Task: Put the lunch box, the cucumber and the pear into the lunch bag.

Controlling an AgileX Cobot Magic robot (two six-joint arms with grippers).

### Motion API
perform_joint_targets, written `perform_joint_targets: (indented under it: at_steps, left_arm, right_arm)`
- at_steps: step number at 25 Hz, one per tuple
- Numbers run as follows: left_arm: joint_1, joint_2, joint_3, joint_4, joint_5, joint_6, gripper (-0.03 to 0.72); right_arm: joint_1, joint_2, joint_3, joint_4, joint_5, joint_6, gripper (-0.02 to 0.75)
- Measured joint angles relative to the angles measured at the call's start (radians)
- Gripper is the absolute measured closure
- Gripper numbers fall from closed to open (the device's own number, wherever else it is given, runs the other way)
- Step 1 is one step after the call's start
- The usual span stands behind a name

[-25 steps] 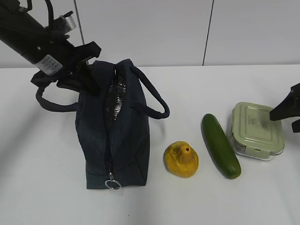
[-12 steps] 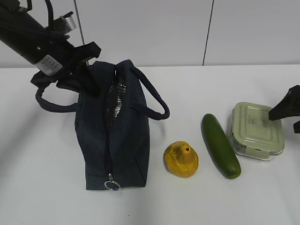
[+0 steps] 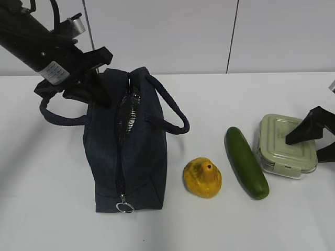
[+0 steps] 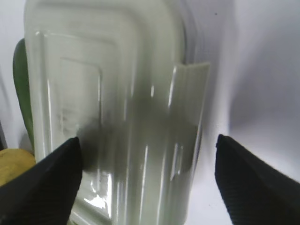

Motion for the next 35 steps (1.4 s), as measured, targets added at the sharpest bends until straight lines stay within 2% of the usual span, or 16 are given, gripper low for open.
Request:
perform_joint_targets:
  at_steps: [5, 11, 13, 21, 27, 31, 35]
  left_arm:
    - [0.0, 0.0, 0.0, 0.0, 0.001, 0.0, 0.685]
    - [0.0, 0.0, 0.0, 0.0, 0.001, 0.0, 0.685]
    - [0.0, 0.0, 0.0, 0.0, 0.002, 0.0, 0.685]
    - [0.0, 0.0, 0.0, 0.0, 0.002, 0.0, 0.685]
    - [0.0, 0.0, 0.0, -0.006, -0.004, 0.0, 0.685]
    - [0.0, 0.0, 0.0, -0.062, -0.004, 0.032, 0.685]
    - [0.0, 0.0, 0.0, -0.154, -0.002, 0.108, 0.685]
  right_arm:
    - [0.0, 0.014, -0.004, 0.038, 0.01, -0.028, 0.149]
    - [-0.002, 0.014, -0.011, 0.079, 0.043, -0.028, 0.33]
    - [-0.002, 0.014, -0.012, 0.084, 0.051, -0.028, 0.36]
    - [-0.002, 0.022, -0.015, 0.164, 0.091, -0.052, 0.378]
    - [-0.002, 0.025, -0.092, 0.274, 0.239, -0.099, 0.379]
    - [0.009, 0.019, -0.138, 0.419, 0.264, -0.106, 0.379]
    - [0.078, -0.042, -0.139, 0.47, 0.252, -0.106, 0.379]
